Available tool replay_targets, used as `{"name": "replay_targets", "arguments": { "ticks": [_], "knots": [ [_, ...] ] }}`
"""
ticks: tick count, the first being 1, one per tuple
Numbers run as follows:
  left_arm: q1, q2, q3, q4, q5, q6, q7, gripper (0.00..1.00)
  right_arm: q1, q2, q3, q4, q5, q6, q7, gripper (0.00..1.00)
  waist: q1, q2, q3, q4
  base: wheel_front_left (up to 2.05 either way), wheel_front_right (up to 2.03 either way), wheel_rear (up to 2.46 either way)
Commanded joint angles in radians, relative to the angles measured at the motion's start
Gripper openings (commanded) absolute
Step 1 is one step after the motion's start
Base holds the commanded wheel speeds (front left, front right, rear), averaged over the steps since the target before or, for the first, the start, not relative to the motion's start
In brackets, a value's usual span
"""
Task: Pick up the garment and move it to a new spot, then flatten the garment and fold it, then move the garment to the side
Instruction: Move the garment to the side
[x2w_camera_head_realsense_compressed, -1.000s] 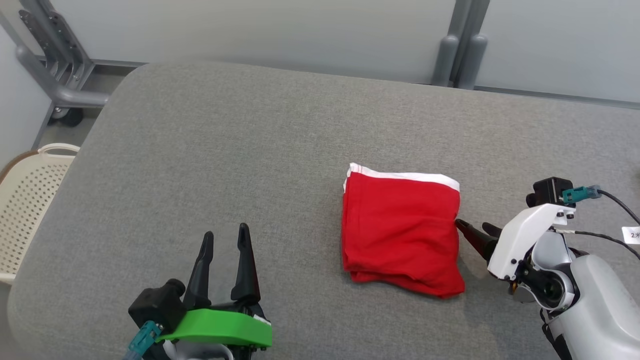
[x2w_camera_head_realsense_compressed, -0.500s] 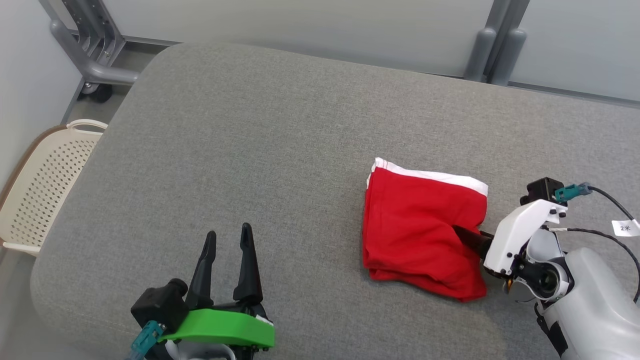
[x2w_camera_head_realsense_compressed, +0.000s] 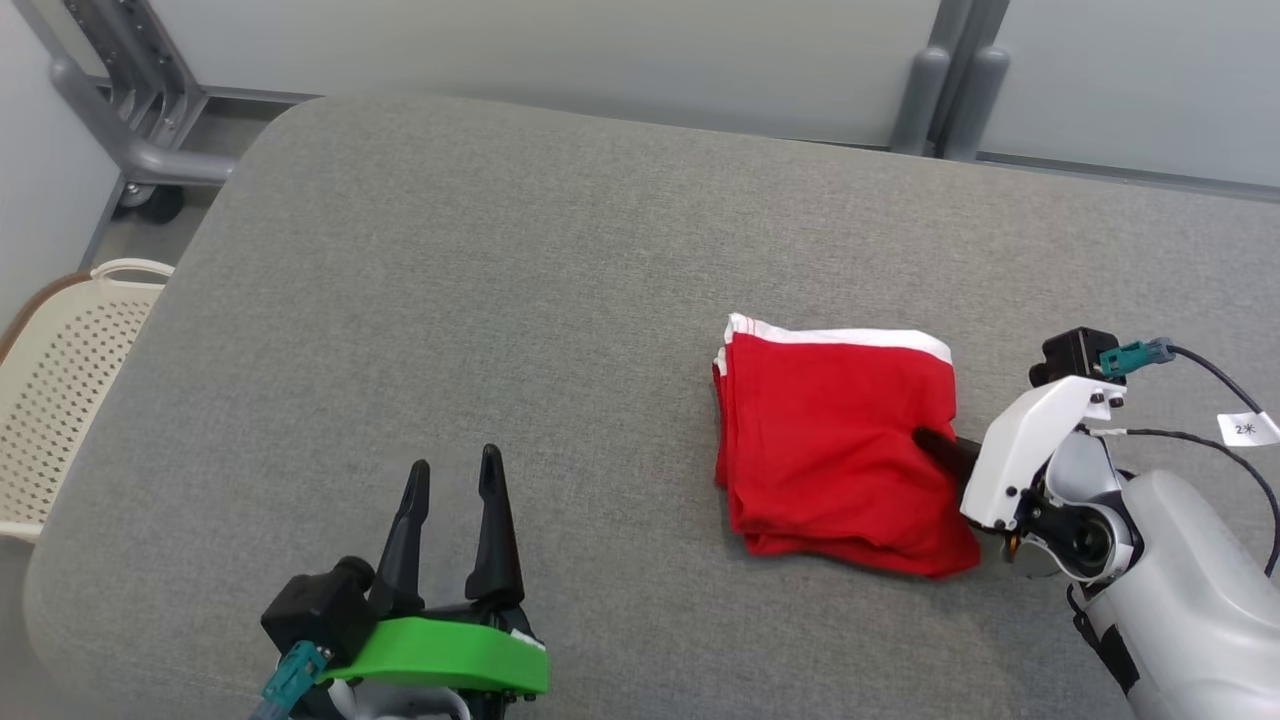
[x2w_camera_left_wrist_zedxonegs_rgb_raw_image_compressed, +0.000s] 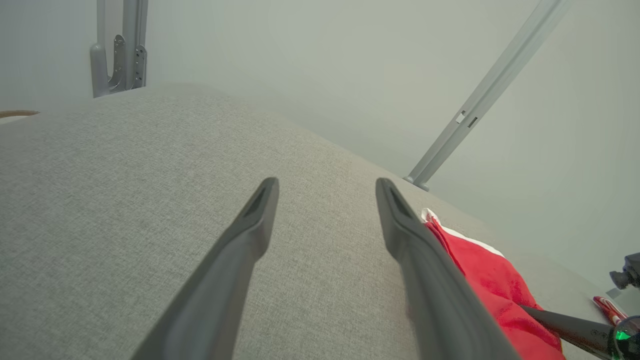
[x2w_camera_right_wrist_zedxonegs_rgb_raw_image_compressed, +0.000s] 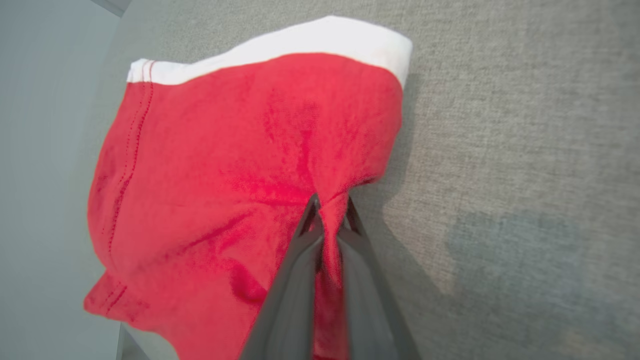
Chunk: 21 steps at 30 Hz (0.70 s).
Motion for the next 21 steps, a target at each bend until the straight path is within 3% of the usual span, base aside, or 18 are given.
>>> {"name": "replay_targets", "arguments": {
  "ticks": [1, 9, 21],
  "knots": [
    [-0.014, 0.004, -0.002, 0.000, 0.009, -0.002, 0.000, 1.00, -0.013, -0.019, 0.008, -0.012, 0.006, 0.000, 0.000, 0.00, 0.0000, 0.0098, -0.002, -0.028, 0.00, 0.00, 0.00],
    [-0.025, 0.004, -0.012, -0.008, 0.034, -0.003, 0.000, 1.00, -0.036, -0.078, 0.029, -0.051, -0.002, 0.000, 0.026, 0.00, 0.0000, 0.0098, 0.002, -0.135, 0.00, 0.00, 0.00],
    [-0.071, 0.004, -0.018, 0.006, 0.076, -0.021, 0.000, 1.00, -0.092, -0.124, 0.026, -0.101, -0.031, 0.000, 0.064, 0.00, 0.0000, 0.0098, 0.057, -0.412, 0.00, 0.00, 0.00]
  ]
}}
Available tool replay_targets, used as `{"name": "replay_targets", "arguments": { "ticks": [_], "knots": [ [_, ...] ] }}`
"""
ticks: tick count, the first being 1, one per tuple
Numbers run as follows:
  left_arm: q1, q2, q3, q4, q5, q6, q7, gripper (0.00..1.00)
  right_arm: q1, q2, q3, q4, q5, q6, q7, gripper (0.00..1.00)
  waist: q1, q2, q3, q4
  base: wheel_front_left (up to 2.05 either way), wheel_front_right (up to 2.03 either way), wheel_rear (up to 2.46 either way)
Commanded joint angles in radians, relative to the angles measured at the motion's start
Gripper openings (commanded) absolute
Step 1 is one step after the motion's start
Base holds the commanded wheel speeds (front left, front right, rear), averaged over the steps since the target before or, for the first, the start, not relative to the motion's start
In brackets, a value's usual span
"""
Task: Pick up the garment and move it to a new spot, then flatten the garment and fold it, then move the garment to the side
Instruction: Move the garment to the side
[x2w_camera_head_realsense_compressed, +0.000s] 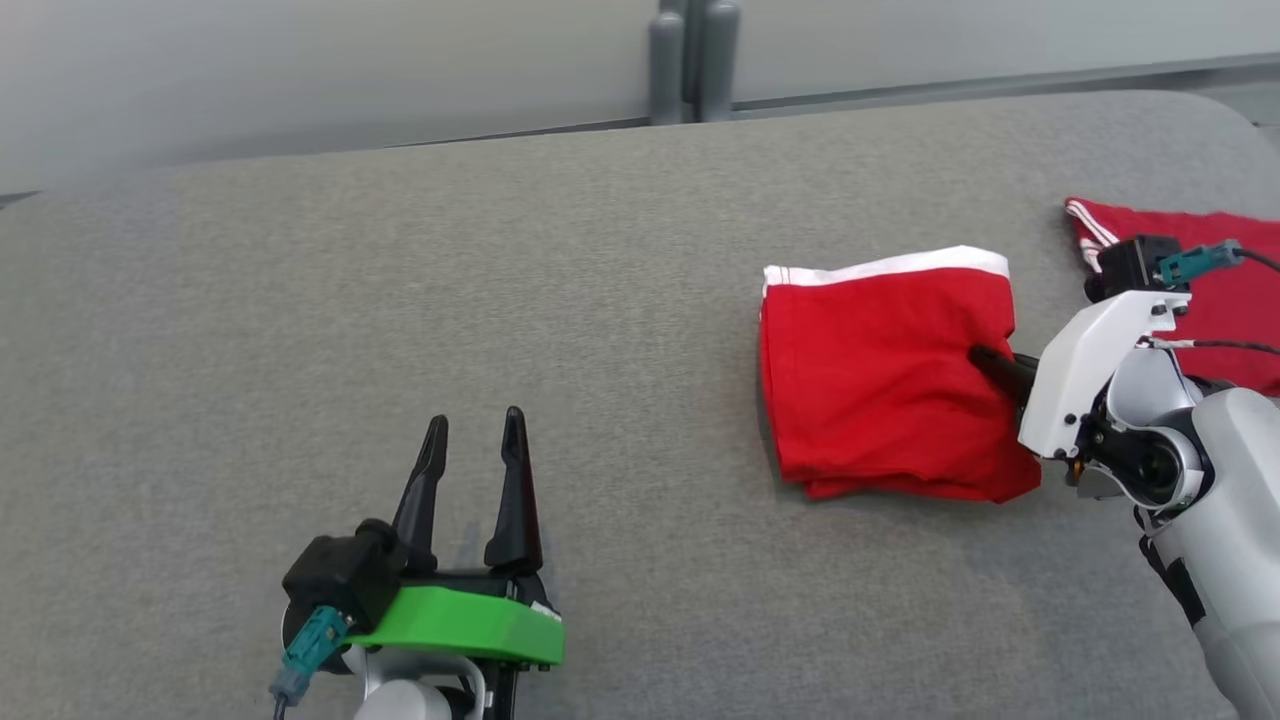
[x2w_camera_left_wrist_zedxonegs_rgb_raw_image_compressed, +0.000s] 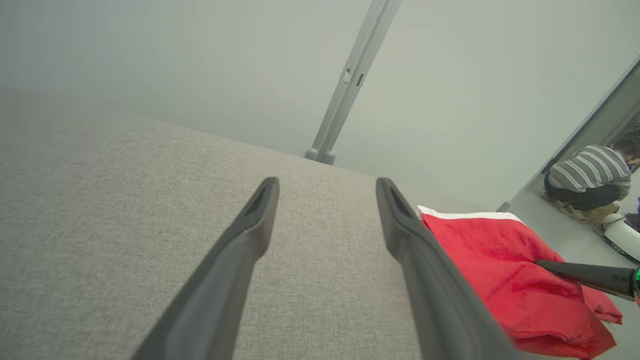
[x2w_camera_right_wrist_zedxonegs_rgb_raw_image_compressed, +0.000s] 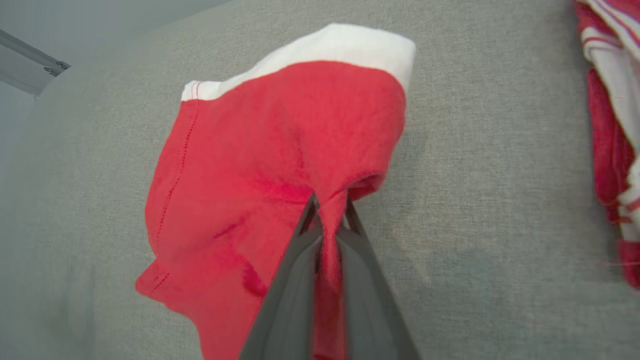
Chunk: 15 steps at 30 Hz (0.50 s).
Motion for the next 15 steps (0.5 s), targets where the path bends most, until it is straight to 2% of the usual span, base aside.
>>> {"name": "replay_targets", "arguments": {
  "ticks": [1, 3, 8, 15],
  "knots": [
    [-0.019, 0.004, 0.005, 0.002, 0.011, -0.002, 0.000, 1.00, -0.015, -0.003, 0.002, -0.007, -0.007, 0.000, 0.006, 0.00, 0.0000, 0.0098, 0.045, -0.134, 0.00, 0.00, 0.00],
    [-0.038, 0.005, -0.005, 0.007, 0.017, -0.009, 0.000, 1.00, -0.028, -0.009, -0.004, -0.018, -0.011, 0.000, 0.010, 0.00, 0.0000, 0.0098, 0.065, -0.186, 0.00, 0.00, 0.00],
    [-0.072, 0.005, -0.019, 0.019, 0.033, -0.018, 0.000, 1.00, -0.046, -0.016, -0.015, -0.030, -0.025, 0.000, 0.006, 0.00, 0.0000, 0.0098, 0.092, -0.239, 0.00, 0.00, 0.00],
    [-0.104, 0.005, -0.027, 0.041, 0.048, -0.026, 0.000, 1.00, -0.060, -0.003, -0.023, -0.029, -0.039, 0.000, -0.003, 0.00, 0.0000, 0.0098, 0.105, -0.249, 0.00, 0.00, 0.00]
  ]
}}
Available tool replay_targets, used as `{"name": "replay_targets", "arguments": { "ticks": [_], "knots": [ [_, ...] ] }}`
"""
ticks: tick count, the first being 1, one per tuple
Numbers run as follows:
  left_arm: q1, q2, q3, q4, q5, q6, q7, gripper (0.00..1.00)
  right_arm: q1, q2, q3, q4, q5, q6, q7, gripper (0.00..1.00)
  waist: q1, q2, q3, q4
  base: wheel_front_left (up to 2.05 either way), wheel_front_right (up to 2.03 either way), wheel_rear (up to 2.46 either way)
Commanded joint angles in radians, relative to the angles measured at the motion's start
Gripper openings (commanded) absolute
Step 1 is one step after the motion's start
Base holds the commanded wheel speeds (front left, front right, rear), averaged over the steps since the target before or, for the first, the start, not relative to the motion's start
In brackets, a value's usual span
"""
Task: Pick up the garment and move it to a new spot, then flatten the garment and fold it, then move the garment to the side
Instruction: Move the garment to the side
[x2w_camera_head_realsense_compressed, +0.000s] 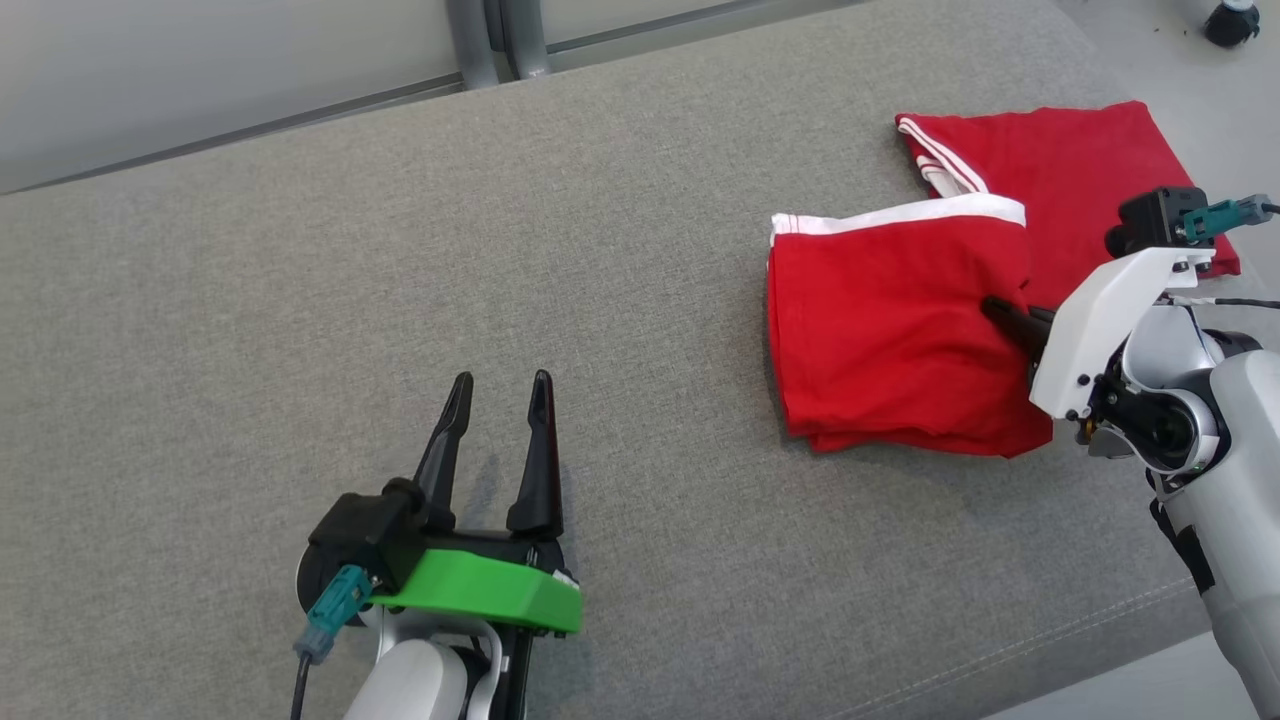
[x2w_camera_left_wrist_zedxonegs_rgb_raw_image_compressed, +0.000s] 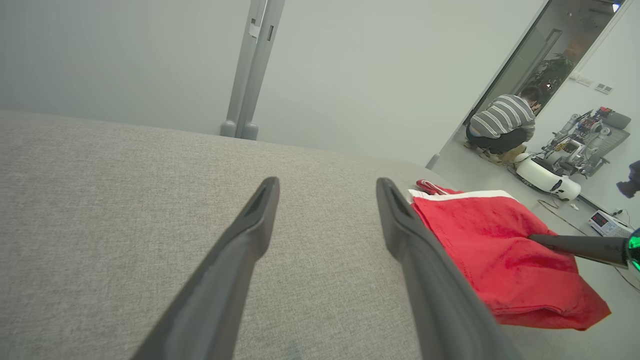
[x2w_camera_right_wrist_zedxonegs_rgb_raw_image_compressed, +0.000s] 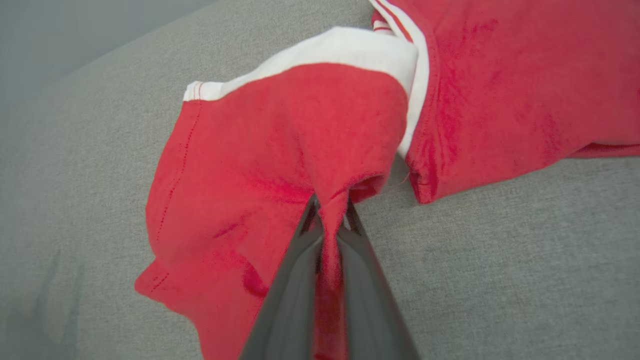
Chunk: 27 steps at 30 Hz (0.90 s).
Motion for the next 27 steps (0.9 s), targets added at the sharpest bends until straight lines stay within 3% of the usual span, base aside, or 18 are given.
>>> {"name": "replay_targets", "arguments": {
  "ticks": [1, 11, 27],
  "knots": [
    [-0.019, 0.006, 0.005, 0.005, 0.014, -0.004, 0.000, 1.00, -0.013, 0.007, -0.003, 0.002, -0.009, 0.000, -0.011, 0.00, 0.0000, 0.0097, 0.023, -0.016, 0.00, 0.00, 0.00],
    [-0.001, 0.006, 0.026, 0.008, 0.019, 0.000, 0.000, 1.00, -0.051, -0.004, -0.002, -0.013, -0.019, 0.000, -0.016, 0.00, 0.0000, 0.0097, 0.019, 0.021, 0.00, 0.00, 0.00],
    [-0.016, 0.010, 0.034, -0.009, 0.028, -0.007, 0.000, 1.00, -0.178, -0.145, 0.006, -0.072, -0.084, 0.000, 0.088, 0.00, 0.0000, 0.0097, 0.069, 0.048, 0.00, 0.00, 0.00]
  ]
}}
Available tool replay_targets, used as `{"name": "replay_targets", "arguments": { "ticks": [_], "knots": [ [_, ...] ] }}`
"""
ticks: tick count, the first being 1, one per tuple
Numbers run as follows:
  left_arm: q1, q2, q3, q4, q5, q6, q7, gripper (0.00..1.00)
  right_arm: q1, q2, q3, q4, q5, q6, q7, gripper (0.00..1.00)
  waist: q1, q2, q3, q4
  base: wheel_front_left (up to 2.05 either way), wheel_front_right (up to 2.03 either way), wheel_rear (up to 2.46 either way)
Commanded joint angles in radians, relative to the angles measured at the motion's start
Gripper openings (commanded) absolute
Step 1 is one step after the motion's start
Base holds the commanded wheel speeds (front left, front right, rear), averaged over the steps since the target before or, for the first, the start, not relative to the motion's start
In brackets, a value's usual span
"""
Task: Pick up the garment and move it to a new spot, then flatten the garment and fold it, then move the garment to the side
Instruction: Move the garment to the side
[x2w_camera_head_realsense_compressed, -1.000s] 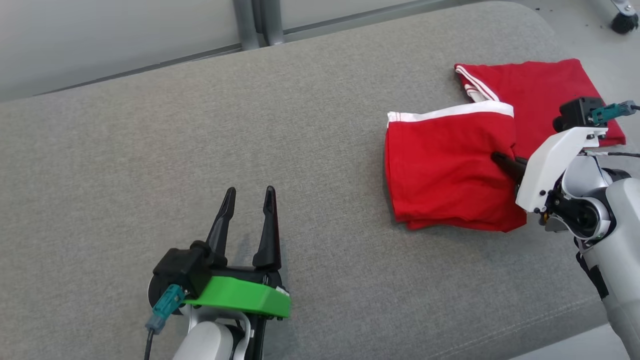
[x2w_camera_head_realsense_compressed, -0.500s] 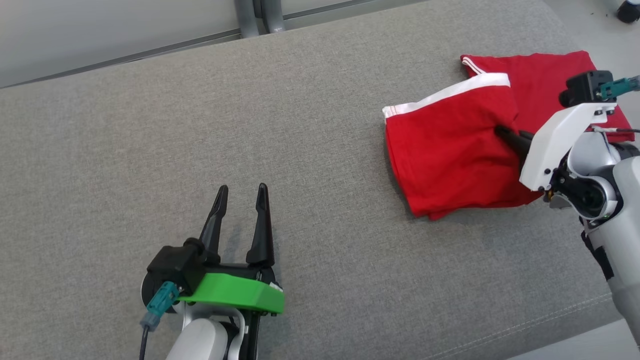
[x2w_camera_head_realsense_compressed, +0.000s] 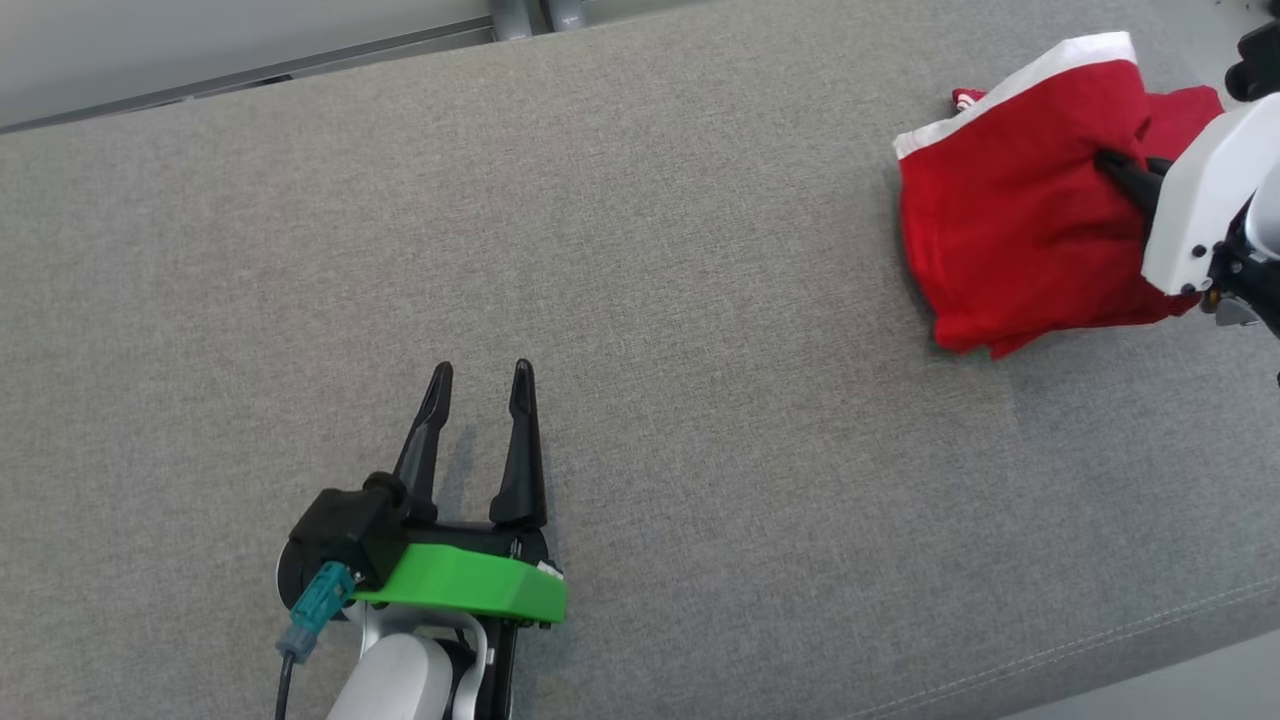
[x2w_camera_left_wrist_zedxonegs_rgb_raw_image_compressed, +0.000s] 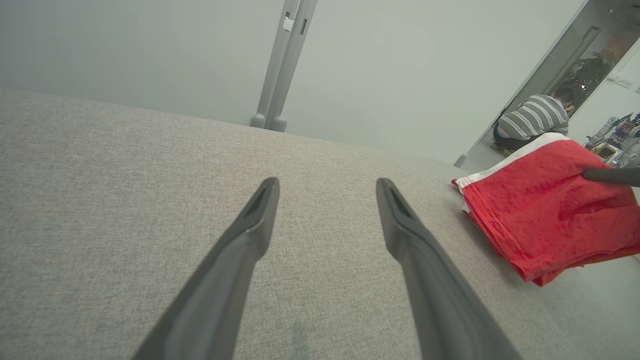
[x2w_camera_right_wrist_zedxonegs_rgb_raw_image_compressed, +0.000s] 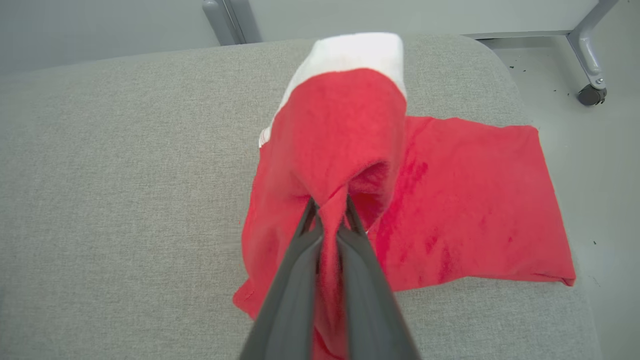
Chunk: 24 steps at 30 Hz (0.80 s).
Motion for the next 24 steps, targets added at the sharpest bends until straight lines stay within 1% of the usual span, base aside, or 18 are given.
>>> {"name": "replay_targets", "arguments": {
  "ticks": [1, 6, 9, 14, 19, 24],
  "knots": [
    [-0.015, 0.009, 0.001, -0.001, 0.005, -0.004, 0.000, 1.00, -0.020, -0.017, 0.000, 0.002, -0.014, 0.000, 0.003, 0.00, 0.0000, 0.0098, 0.009, 0.006, 0.00, 0.00, 0.00],
    [-0.023, 0.011, -0.007, -0.001, 0.010, -0.006, 0.002, 1.00, -0.051, -0.057, -0.002, 0.025, -0.021, 0.000, -0.008, 0.00, 0.0000, 0.0098, 0.023, 0.019, 0.00, 0.00, 0.00],
    [-0.026, 0.014, -0.009, -0.003, 0.010, -0.002, 0.002, 1.00, -0.064, -0.085, 0.016, 0.034, -0.022, 0.000, -0.031, 0.00, 0.0000, 0.0098, 0.029, 0.026, 0.00, 0.00, 0.00],
    [-0.030, 0.021, -0.011, -0.008, 0.011, 0.001, 0.005, 1.00, -0.091, -0.093, 0.027, 0.059, 0.013, 0.000, -0.091, 0.00, 0.0000, 0.0098, 0.036, 0.037, 0.00, 0.00, 0.00],
    [-0.028, 0.026, -0.014, -0.015, 0.009, 0.006, 0.009, 1.00, -0.105, -0.123, 0.103, 0.051, 0.049, 0.000, -0.124, 0.00, 0.0000, 0.0098, 0.041, 0.044, 0.00, 0.00, 0.00],
    [-0.028, 0.029, -0.018, -0.023, 0.011, 0.010, 0.012, 1.00, -0.103, -0.174, 0.164, 0.084, 0.061, 0.000, -0.161, 0.00, 0.0000, 0.0098, 0.048, 0.051, 0.00, 0.00, 0.00]
  ]
}}
